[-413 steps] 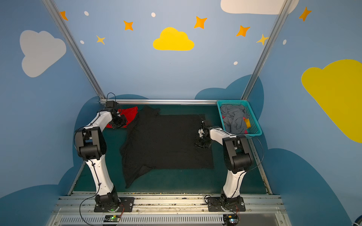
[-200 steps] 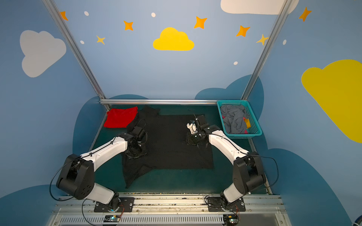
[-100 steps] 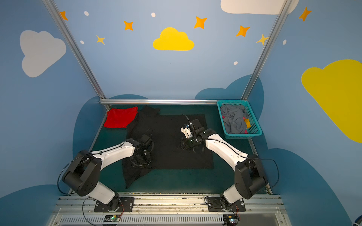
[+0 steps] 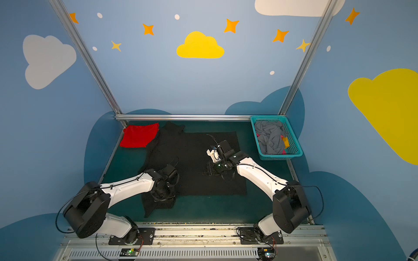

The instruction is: Fold and stack the t-shirts

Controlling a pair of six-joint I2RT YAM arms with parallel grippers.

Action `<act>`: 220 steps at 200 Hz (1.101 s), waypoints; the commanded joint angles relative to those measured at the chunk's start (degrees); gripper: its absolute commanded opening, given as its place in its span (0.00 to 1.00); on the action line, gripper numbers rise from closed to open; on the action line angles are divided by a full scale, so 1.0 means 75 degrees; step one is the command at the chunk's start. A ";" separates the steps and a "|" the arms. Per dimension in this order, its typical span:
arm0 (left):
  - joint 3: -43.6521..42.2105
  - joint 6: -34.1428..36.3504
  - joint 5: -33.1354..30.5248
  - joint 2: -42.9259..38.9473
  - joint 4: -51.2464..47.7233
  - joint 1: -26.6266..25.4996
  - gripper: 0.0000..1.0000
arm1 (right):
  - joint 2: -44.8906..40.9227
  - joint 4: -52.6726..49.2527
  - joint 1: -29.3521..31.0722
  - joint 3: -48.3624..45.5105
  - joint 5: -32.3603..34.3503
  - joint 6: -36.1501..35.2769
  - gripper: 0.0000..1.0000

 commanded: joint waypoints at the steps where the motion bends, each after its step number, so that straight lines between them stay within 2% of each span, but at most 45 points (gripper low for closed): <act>1: -0.0228 -0.0602 0.0251 -0.0372 0.0271 -0.0273 0.32 | -0.0183 0.0159 0.0129 -0.0095 0.0049 0.0050 0.39; 13: -0.0263 -0.0715 0.0561 -0.0491 0.0374 -0.0421 0.32 | -0.0095 0.0207 0.0182 -0.0079 -0.0031 0.0074 0.39; 31: -0.0147 -0.0798 0.0360 -0.0860 0.0014 -0.0504 0.32 | 0.0094 0.0332 0.0367 0.0020 -0.0209 0.0065 0.38; 47: 0.0215 -0.0806 -0.0581 -0.1426 -0.0814 -0.0408 0.29 | 0.0363 0.0399 0.0644 0.0227 -0.0420 0.0028 0.30; 63: 0.0629 -0.0926 -0.1537 -0.2024 -0.1739 -0.0165 0.26 | 0.0753 0.0450 0.1034 0.0506 -0.0688 -0.0021 0.16; 82: 0.0805 -0.0651 -0.2066 -0.2732 -0.2221 0.0610 0.23 | 0.1422 0.0447 0.1587 0.0963 -0.1017 -0.0052 0.00; 104: 0.0467 -0.0457 -0.2326 -0.3417 -0.1986 0.2049 0.14 | 0.2447 0.0278 0.2288 0.1712 -0.1481 -0.0172 0.00; 125: -0.0015 -0.0131 -0.1857 -0.3782 -0.1163 0.3071 0.13 | 0.3412 -0.0269 0.2953 0.2635 -0.1725 -0.0506 0.00; 156: -0.0132 0.0044 -0.1622 -0.3171 -0.0776 0.3689 0.13 | 0.4565 -0.1372 0.3633 0.3774 -0.1565 -0.1058 0.00; 220: -0.0187 0.0162 -0.1780 -0.1375 -0.0209 0.4167 0.10 | 0.5761 -0.1598 0.3915 0.4263 -0.1104 -0.1084 0.00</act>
